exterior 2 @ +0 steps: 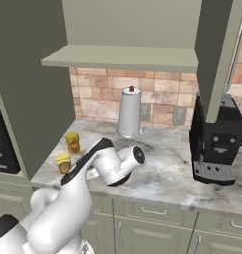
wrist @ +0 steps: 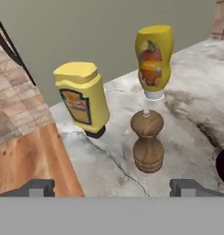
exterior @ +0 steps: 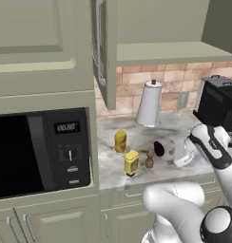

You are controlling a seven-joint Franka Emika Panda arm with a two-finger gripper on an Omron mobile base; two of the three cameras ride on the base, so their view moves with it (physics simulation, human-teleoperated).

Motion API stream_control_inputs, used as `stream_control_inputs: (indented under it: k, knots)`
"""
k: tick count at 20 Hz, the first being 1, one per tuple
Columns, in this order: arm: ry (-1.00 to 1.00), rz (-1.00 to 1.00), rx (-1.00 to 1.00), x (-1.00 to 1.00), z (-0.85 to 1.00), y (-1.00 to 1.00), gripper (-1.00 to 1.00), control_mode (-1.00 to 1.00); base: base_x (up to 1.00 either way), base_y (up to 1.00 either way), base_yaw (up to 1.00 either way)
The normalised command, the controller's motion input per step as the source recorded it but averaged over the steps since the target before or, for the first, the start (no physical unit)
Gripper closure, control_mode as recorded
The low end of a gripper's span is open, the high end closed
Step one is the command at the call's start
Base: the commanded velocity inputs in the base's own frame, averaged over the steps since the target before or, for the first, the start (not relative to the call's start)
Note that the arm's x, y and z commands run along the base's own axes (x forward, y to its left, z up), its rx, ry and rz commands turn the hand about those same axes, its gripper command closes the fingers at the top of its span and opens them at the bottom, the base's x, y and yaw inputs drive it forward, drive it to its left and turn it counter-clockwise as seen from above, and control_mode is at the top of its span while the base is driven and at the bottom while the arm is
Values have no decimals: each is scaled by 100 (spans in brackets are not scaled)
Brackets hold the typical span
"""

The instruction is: There are various items on the counter. Only move the condiments/shakers into the cabinet.

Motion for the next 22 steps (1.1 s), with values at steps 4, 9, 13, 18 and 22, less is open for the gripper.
stream_control_inputs:
  k: [4,9,13,18,22]
  knots:
    - [-27,19,4,0,-30,0,-100,-100,0,0,0]
    - [-9,10,16,0,-10,4,-100,-100,0,0,0]
    - [0,0,-1,8,0,18,-100,-100,0,0,0]
    - [1,0,-2,25,0,25,-100,-100,0,0,0]
    - [2,0,0,26,0,14,-100,-100,0,0,0]
